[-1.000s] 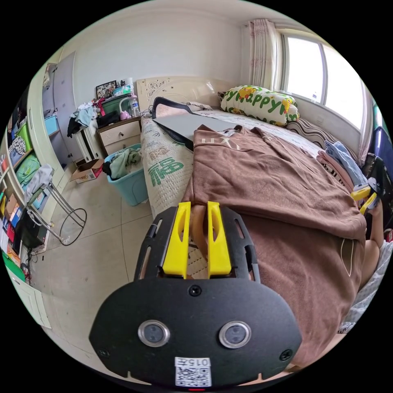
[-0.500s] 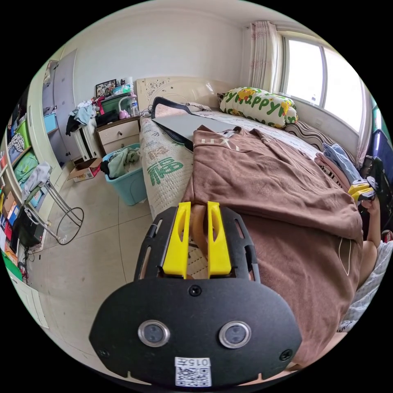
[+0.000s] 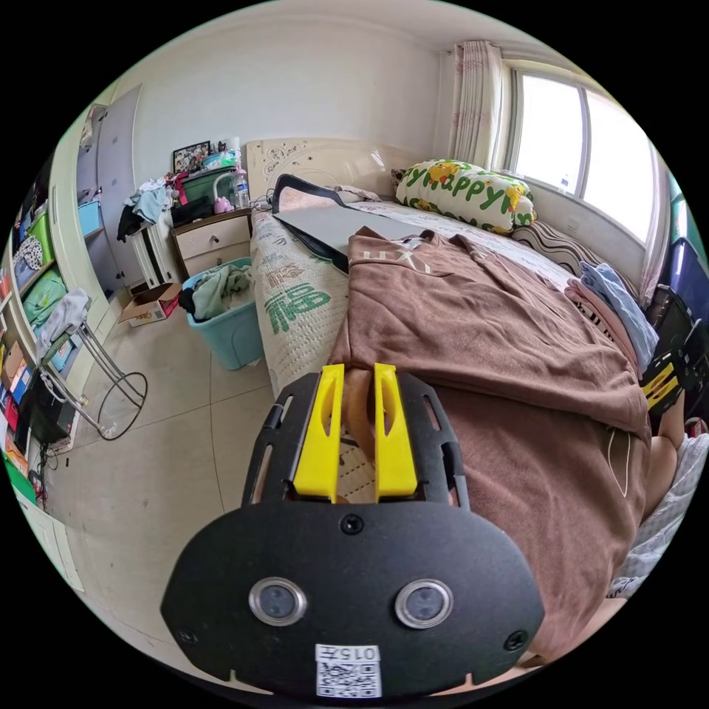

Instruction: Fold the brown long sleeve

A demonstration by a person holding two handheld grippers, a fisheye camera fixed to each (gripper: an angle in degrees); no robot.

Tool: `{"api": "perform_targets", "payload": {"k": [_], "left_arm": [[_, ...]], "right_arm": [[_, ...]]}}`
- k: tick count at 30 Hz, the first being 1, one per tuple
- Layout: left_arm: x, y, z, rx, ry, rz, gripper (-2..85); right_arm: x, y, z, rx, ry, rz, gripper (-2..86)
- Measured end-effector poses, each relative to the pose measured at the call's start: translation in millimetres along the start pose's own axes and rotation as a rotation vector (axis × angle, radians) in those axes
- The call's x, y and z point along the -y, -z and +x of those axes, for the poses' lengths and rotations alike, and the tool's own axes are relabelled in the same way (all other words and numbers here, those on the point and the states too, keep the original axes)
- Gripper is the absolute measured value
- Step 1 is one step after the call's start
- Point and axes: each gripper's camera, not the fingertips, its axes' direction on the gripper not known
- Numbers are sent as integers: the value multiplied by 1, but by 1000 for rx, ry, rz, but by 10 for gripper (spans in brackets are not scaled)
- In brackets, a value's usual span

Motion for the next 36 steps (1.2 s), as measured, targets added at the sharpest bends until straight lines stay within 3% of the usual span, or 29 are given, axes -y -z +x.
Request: {"api": "perform_targets", "payload": {"k": [6, 10, 13, 16, 20, 22, 28, 36], "left_arm": [[4, 2, -8, -14, 8, 0, 69], [8, 4, -12, -18, 16, -6, 66], [12, 15, -21, -67, 25, 1, 55], [7, 47, -39, -172, 107, 165, 54], [37, 77, -52, -282, 182, 321, 63], [94, 64, -32, -242, 139, 223, 74], [233, -50, -2, -138, 230, -56, 127], [295, -165, 13, 25, 334, -239, 120]], "right_arm": [[-19, 23, 9, 53, 6, 49, -7], [-22, 11, 21, 141, -14, -61, -9], [-34, 33, 33, 163, -48, 44, -8], [-57, 57, 59, 150, -191, 237, 0], [-71, 49, 93, 130, -361, 262, 64], [-69, 33, 107, 205, -384, 219, 103], [-72, 12, 126, 336, -395, 180, 67], [-90, 21, 140, 398, -346, 232, 3]]}}
